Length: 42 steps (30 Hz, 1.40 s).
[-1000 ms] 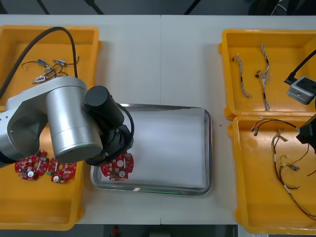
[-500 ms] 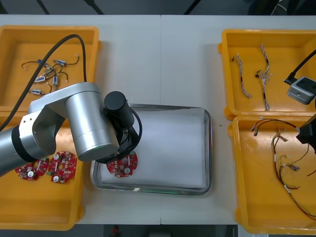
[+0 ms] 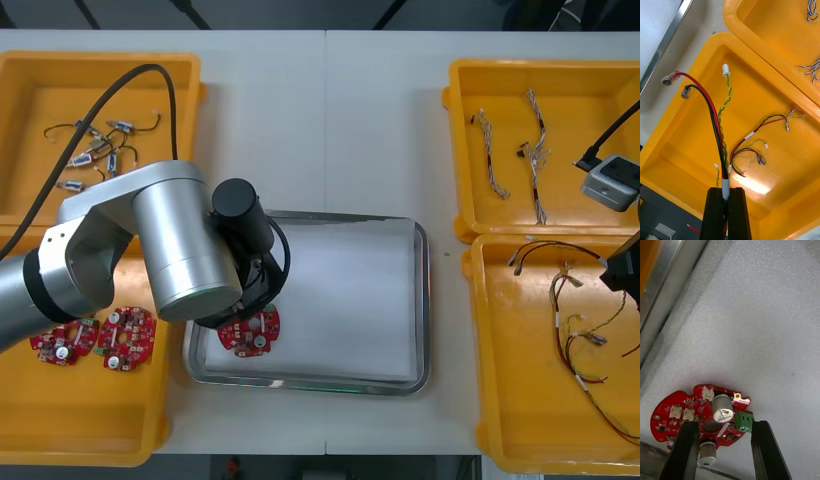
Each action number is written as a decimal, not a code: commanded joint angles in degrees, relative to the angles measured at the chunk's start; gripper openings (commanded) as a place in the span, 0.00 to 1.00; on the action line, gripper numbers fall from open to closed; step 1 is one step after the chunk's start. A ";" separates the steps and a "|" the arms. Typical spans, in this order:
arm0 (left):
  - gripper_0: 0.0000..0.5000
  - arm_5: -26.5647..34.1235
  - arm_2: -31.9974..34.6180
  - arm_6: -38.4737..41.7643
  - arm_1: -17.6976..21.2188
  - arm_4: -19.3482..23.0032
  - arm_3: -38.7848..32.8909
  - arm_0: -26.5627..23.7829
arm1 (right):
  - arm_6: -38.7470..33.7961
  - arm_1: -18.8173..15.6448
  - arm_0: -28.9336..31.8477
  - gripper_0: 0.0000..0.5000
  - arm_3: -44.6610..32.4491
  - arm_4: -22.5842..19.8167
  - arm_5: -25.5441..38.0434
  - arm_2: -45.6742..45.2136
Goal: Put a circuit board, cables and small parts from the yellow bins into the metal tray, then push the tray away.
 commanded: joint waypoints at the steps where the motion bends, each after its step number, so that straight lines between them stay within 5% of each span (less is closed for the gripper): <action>1: 0.84 0.08 1.70 1.36 2.92 5.07 -2.91 -4.66 | -1.52 0.24 -1.37 0.00 -1.27 0.41 0.21 0.32; 9: 1.00 1.75 10.49 0.66 10.04 15.62 -9.76 -5.62 | -1.52 0.24 -1.37 0.00 -1.27 0.41 0.21 0.32; 14: 1.00 2.54 17.61 -0.83 16.11 22.83 -12.14 -5.62 | -1.52 -0.20 0.03 0.00 -0.56 0.15 0.21 1.73; 19: 1.00 6.23 24.47 -6.72 22.70 31.70 -10.82 -5.71 | -0.81 -2.04 0.03 0.00 -1.97 -0.65 -1.68 3.13; 25: 1.00 7.81 29.21 -13.14 28.59 37.50 -4.49 -5.71 | -0.11 -3.98 -0.67 0.00 -7.42 1.11 -6.25 7.26; 33: 1.00 7.72 31.85 -24.21 31.66 37.94 8.43 -5.71 | 0.68 -4.33 -5.42 0.00 -10.49 1.90 -10.82 16.14; 42: 1.00 4.74 32.64 -33.97 31.84 34.34 20.73 -5.89 | 2.00 -3.36 -19.13 0.00 -8.38 3.75 -14.95 33.98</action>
